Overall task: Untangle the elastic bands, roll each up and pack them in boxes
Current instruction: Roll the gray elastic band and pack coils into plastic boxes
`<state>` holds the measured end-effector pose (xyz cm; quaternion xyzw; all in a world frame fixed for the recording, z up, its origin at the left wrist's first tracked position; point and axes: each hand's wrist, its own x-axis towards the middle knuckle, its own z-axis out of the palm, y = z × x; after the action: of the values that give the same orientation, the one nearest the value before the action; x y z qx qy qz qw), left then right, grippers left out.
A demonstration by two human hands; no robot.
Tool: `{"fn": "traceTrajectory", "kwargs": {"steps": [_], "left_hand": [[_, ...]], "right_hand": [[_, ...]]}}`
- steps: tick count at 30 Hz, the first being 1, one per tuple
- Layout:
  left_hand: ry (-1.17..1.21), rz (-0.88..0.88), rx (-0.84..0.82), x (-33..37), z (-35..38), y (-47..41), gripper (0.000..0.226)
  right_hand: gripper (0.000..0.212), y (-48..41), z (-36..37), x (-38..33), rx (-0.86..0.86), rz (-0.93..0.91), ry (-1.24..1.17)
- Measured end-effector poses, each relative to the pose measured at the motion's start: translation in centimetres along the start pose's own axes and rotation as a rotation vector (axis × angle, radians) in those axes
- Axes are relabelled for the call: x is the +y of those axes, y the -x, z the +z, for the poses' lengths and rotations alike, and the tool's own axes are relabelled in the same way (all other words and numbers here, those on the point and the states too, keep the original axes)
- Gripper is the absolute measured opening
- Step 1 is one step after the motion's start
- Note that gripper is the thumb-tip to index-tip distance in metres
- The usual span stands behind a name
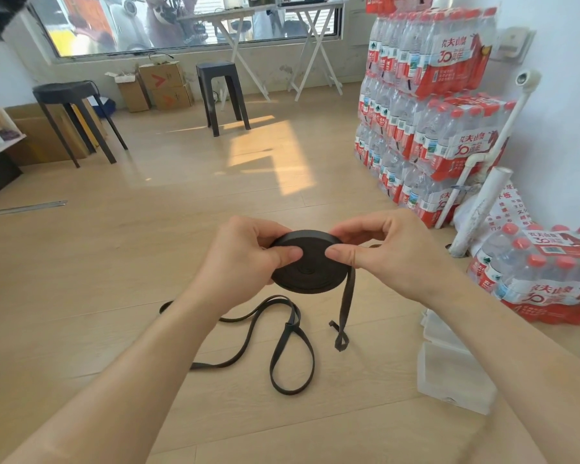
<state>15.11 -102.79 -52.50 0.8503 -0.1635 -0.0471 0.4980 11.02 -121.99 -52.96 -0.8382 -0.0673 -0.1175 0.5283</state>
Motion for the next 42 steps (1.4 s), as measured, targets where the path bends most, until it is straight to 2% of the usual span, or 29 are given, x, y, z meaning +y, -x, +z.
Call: {"fn": "traceTrajectory", "kwargs": {"steps": [3, 13, 18, 20, 21, 24, 26, 27, 29, 31, 33, 37, 42], "left_hand": [[0.067, -0.021, 0.035, 0.1, -0.3, 0.1, 0.018], [0.208, -0.092, 0.066, 0.2, -0.4, 0.2, 0.011], [0.152, -0.130, -0.066, -0.5, -0.1, -0.1, 0.012], [0.033, -0.069, -0.134, -0.6, 0.1, 0.0, 0.019], [-0.103, -0.004, -0.138, -0.5, 0.2, 0.1, 0.023], [-0.590, 0.224, -0.075, 0.0, 1.0, 0.6, 0.034], [-0.736, 0.289, -0.058, 0.6, 1.6, 1.0, 0.028], [-0.772, 0.302, -0.049, 0.7, 1.7, 1.1, 0.024], [-0.737, 0.278, -0.027, 0.6, 1.3, 0.9, 0.020], [-0.600, 0.227, 0.003, 0.4, 0.9, 0.7, 0.017], [-0.457, 0.187, 0.031, 0.3, 0.5, 0.6, 0.015], [-0.203, 0.113, 0.047, 0.5, -0.1, 0.3, 0.028], [-0.089, 0.077, 0.040, 0.4, 0.0, 0.3, 0.032]], "right_hand": [[0.026, 0.0, 0.0, 0.1, 0.008, -0.043, 0.067], [0.017, -0.1, 0.0, 0.1, 0.030, -0.017, 0.075], [0.012, 0.1, 0.4, 0.2, -0.002, -0.039, 0.237], [0.011, 0.2, 0.5, 0.1, -0.017, -0.100, 0.364], [0.011, 0.3, 0.6, 0.1, -0.031, -0.141, 0.455], [0.015, 0.3, 1.3, 0.2, -0.092, -0.260, 0.697], [0.023, 0.4, 1.8, 0.3, -0.142, -0.300, 0.748], [0.025, 0.4, 1.9, 0.4, -0.152, -0.303, 0.732], [0.017, 0.2, 1.9, 0.2, -0.115, -0.213, 0.524], [0.017, 0.0, 1.3, -0.2, -0.061, -0.059, 0.244], [0.019, 0.0, 0.8, -0.2, -0.069, 0.022, 0.106], [0.018, -0.1, 0.4, -0.1, -0.080, 0.076, -0.029], [0.018, -0.3, 0.4, 0.4, -0.020, 0.056, -0.016]]}}
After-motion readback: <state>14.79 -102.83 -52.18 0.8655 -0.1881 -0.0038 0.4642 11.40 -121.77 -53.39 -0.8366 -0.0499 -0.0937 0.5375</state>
